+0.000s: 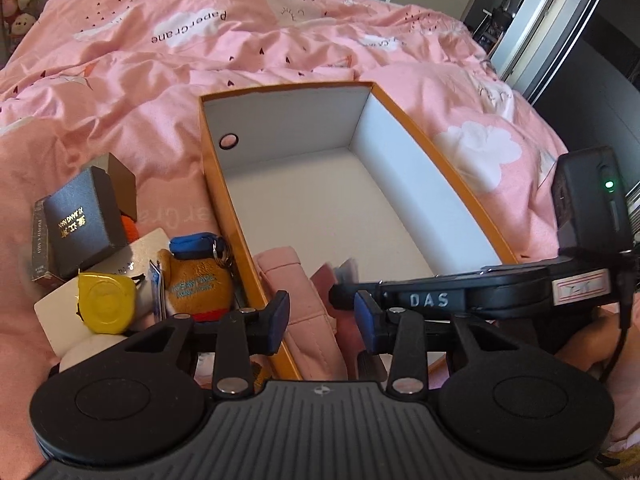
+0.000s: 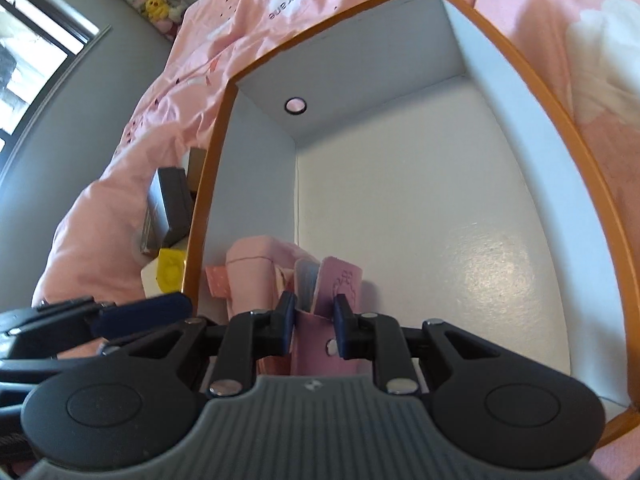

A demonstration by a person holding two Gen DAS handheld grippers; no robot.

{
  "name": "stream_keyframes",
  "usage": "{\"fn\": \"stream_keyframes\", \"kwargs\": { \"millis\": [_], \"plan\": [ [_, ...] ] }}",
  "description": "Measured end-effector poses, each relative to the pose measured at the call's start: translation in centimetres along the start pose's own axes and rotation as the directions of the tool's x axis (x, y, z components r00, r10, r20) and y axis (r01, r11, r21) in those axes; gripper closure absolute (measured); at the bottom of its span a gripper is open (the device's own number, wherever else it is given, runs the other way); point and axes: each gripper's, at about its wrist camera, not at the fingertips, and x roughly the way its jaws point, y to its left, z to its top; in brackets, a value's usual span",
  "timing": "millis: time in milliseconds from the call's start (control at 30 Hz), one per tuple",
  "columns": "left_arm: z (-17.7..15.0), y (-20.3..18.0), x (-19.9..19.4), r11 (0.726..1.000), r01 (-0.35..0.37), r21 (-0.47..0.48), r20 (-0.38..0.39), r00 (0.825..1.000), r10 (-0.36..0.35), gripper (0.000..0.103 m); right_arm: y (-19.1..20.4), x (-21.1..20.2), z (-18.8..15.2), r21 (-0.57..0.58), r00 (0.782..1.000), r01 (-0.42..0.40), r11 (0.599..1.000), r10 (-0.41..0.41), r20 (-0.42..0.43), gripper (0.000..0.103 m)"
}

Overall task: Organize objects
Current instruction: 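Release the pink cap with the left tool while the right lowers the card holder into the box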

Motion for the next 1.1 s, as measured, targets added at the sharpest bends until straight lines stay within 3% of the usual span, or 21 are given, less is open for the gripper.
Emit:
{"fn": "stream_keyframes", "kwargs": {
  "millis": [133, 233, 367, 500, 667, 800, 933, 1100],
  "plan": [
    [-0.3, 0.5, -0.3, 0.999, -0.034, -0.021, 0.023, 0.999, 0.034, 0.057, 0.8, 0.4, 0.1, -0.047, 1.0, 0.011, 0.999, -0.011, -0.001, 0.08],
    [-0.7, 1.3, 0.1, 0.998, -0.043, -0.051, -0.008, 0.999, 0.043, 0.057, 0.7, 1.5, 0.0, -0.044, 1.0, 0.025, 0.999, -0.025, 0.002, 0.076],
    [-1.9, 1.6, 0.9, 0.998, 0.004, -0.066, -0.063, 0.998, -0.008, 0.057, 0.5, 1.3, -0.4, -0.019, 1.0, 0.012, 1.0, -0.011, 0.019, 0.073],
    [-2.7, 1.6, 1.6, 0.999, -0.029, -0.033, -0.051, 0.998, 0.028, 0.08, 0.0, 0.8, -1.0, 0.025, 1.0, -0.011, 1.0, 0.01, 0.023, 0.069],
    [-2.4, 2.1, 1.7, 1.0, 0.011, -0.002, -0.037, 0.999, -0.011, 0.083, -0.1, -0.4, -1.4, 0.058, 0.999, -0.034, 0.998, 0.031, 0.043, 0.063],
    [-1.7, 3.0, 2.0, 0.999, 0.036, -0.011, -0.03, 0.999, -0.036, 0.083, 0.5, -1.1, -1.6, 0.043, 0.998, -0.035, 0.998, 0.032, 0.056, 0.064],
    [-1.5, 3.3, 2.4, 0.999, 0.039, -0.012, -0.02, 0.999, -0.04, 0.084, 1.2, -0.4, -1.7, 0.007, 0.999, 0.018, 1.0, -0.018, 0.049, 0.082],
    [-1.9, 3.3, 2.4, 1.0, 0.025, -0.004, -0.014, 1.0, -0.025, 0.084, 1.5, 0.6, -1.8, -0.024, 0.998, 0.024, 0.999, -0.022, 0.064, 0.08]
  ]
}}
